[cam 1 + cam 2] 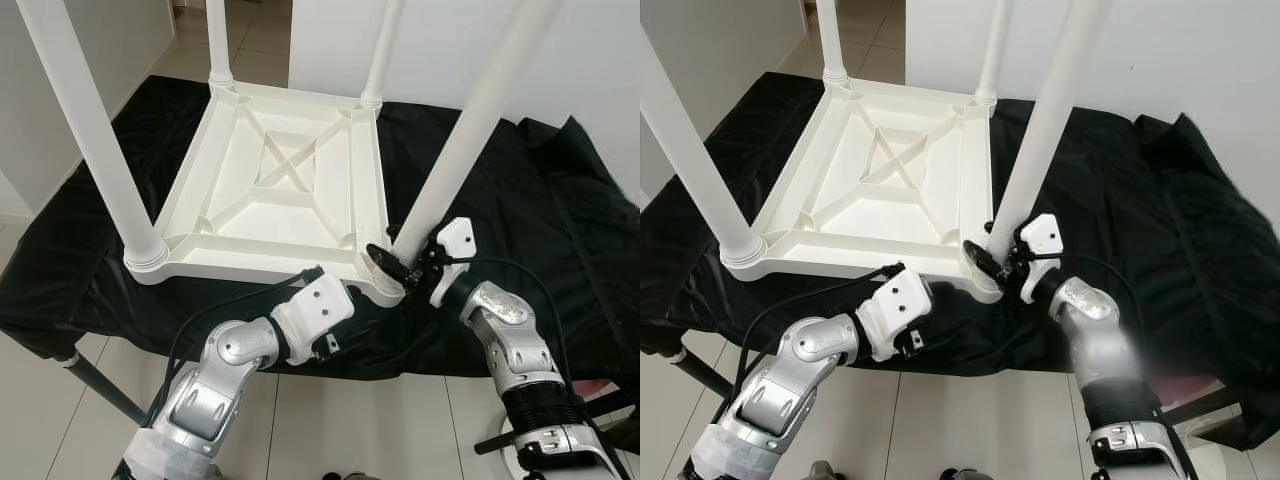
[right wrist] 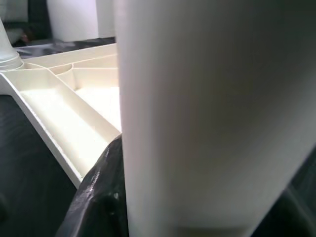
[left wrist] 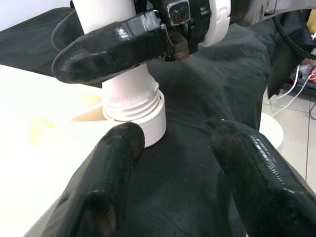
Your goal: Building children table
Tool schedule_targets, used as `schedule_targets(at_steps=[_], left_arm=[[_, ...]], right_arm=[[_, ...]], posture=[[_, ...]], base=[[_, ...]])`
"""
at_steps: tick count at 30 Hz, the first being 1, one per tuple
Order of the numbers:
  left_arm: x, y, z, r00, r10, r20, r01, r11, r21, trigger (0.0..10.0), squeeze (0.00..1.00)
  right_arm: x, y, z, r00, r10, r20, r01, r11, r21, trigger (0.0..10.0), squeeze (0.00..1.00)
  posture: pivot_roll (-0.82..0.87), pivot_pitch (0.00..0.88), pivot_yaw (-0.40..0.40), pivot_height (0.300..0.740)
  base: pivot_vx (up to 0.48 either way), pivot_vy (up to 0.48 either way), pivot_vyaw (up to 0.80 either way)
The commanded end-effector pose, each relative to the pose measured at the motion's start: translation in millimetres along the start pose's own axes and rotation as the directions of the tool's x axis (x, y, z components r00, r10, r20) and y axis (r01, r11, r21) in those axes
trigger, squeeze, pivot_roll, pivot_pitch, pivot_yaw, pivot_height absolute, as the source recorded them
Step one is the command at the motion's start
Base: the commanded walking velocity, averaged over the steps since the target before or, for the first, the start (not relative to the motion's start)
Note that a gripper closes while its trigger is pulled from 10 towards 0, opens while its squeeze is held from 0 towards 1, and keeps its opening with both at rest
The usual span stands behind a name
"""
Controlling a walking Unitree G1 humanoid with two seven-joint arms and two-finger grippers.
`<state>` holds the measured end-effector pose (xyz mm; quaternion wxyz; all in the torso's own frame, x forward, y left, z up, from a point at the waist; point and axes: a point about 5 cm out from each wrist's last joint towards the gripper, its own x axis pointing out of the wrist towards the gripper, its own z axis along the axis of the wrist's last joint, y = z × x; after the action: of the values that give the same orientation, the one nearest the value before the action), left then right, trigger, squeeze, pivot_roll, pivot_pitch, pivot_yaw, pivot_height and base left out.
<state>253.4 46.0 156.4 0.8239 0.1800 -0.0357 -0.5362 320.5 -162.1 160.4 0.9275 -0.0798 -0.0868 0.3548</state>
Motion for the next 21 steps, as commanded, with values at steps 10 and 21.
schedule_targets(at_steps=[10, 21], left_arm=[[7.9, -4.3, 2, 0.999, 0.046, 0.013, -0.046, 0.999, -0.015, 10.0, 0.00], [9.7, -0.7, 0, 0.996, 0.085, 0.018, -0.084, 0.996, -0.019, 10.0, 0.00]], right_arm=[[-9.4, 8.9, -2, 0.986, -0.167, -0.022, 0.168, 0.985, 0.031, 10.0, 0.00], [-11.7, 26.3, -5, 0.854, -0.517, -0.054, 0.520, 0.849, 0.092, 10.0, 0.00]], posture=[[-0.01, 0.102, -0.086, 0.740], [0.00, 0.093, -0.113, 0.740]], base=[[0.000, 0.000, 0.00], [0.000, 0.000, 0.00]])
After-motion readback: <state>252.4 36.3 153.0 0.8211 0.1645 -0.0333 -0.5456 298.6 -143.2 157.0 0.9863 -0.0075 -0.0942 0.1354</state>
